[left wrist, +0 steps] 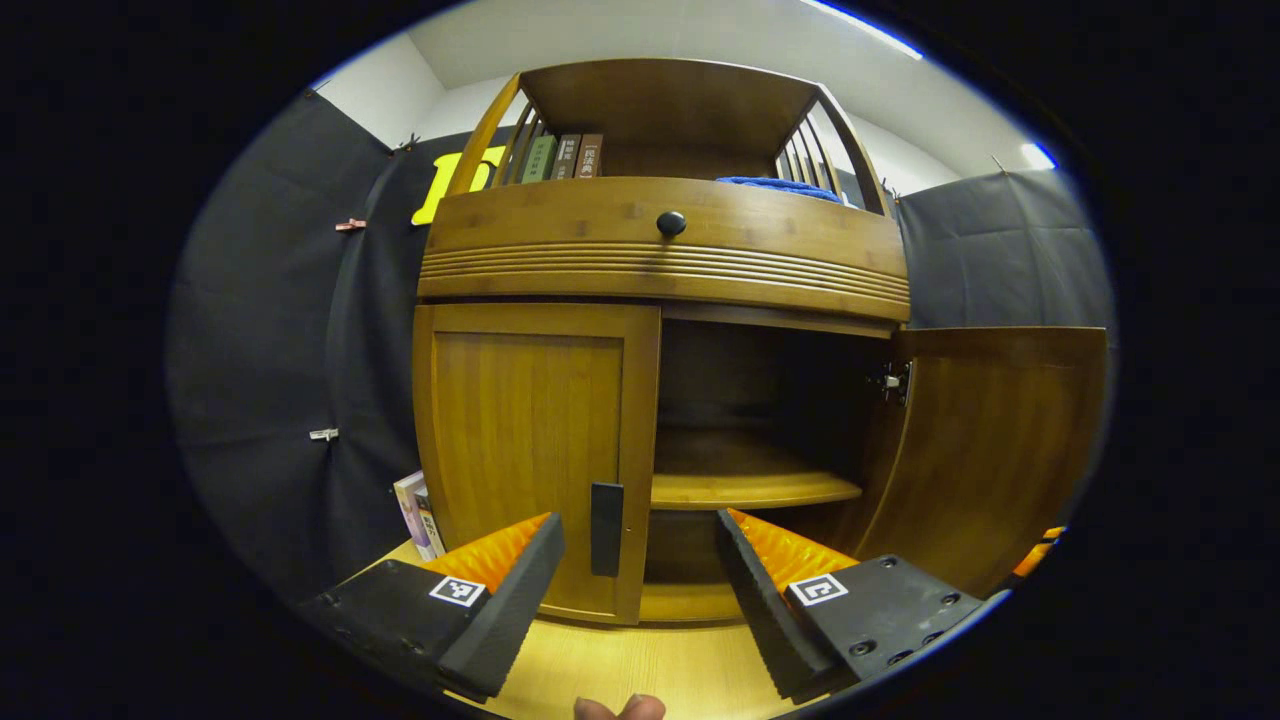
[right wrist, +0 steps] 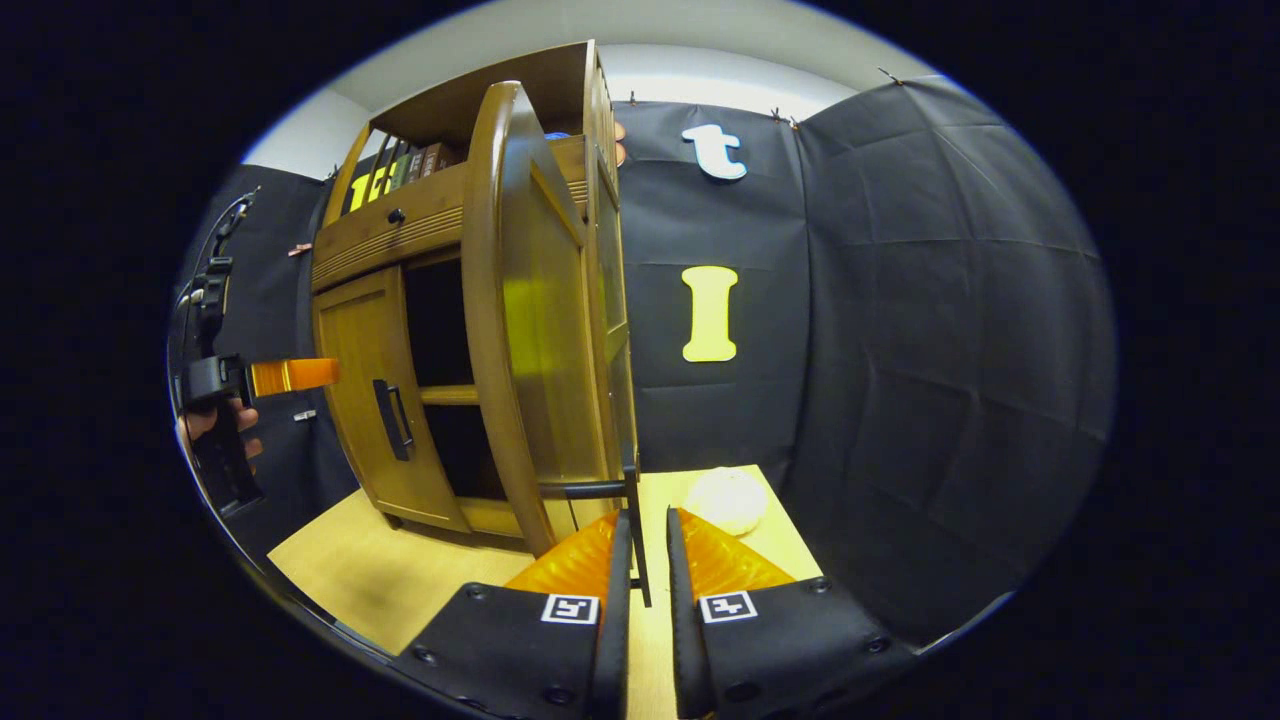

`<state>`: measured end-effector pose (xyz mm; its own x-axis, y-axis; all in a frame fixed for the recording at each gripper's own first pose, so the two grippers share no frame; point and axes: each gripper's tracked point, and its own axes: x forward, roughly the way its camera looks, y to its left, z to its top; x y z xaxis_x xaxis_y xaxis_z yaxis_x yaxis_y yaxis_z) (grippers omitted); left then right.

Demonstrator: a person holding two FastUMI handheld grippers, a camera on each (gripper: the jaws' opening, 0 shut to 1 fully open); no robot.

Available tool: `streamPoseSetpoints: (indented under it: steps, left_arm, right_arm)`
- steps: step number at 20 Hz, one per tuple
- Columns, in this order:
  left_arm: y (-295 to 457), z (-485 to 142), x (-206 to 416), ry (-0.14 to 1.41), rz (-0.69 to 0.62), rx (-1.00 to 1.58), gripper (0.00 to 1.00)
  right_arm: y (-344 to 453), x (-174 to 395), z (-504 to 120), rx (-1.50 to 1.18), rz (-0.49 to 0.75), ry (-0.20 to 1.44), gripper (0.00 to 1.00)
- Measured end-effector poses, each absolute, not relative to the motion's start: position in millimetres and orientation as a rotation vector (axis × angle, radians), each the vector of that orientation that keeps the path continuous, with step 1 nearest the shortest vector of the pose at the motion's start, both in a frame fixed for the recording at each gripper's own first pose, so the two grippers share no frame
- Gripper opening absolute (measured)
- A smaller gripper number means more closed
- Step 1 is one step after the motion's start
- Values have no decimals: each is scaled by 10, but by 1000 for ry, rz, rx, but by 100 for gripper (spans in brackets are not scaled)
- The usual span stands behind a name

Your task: Open the right door of the double-door shoe cabinet with the right hand, and open the left door with the left hand.

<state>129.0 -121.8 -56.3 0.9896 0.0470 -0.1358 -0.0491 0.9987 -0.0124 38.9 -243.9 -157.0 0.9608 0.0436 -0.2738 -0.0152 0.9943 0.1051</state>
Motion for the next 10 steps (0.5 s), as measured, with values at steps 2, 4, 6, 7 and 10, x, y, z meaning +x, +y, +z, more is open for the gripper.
streamPoseSetpoints:
  steps: [2,4,6,7,10]
  left_arm:
    - [-1149,-638,1429,149,43,2,94]
    - [-1047,-771,1554,176,45,1,92]
    - [-970,-934,1686,209,42,-6,95]
    - [-929,-1023,1762,225,39,-9,94]
    - [-841,-1282,1983,266,26,1,92]
  right_arm:
    - [-2612,330,-1534,81,-45,266,45]
    - [-2747,229,-1450,71,-107,248,66]
    - [-2853,110,-1305,80,-165,218,88]
    - [-2900,84,-1248,78,-195,204,99]
    - [-2972,-51,-1149,61,-247,181,98]
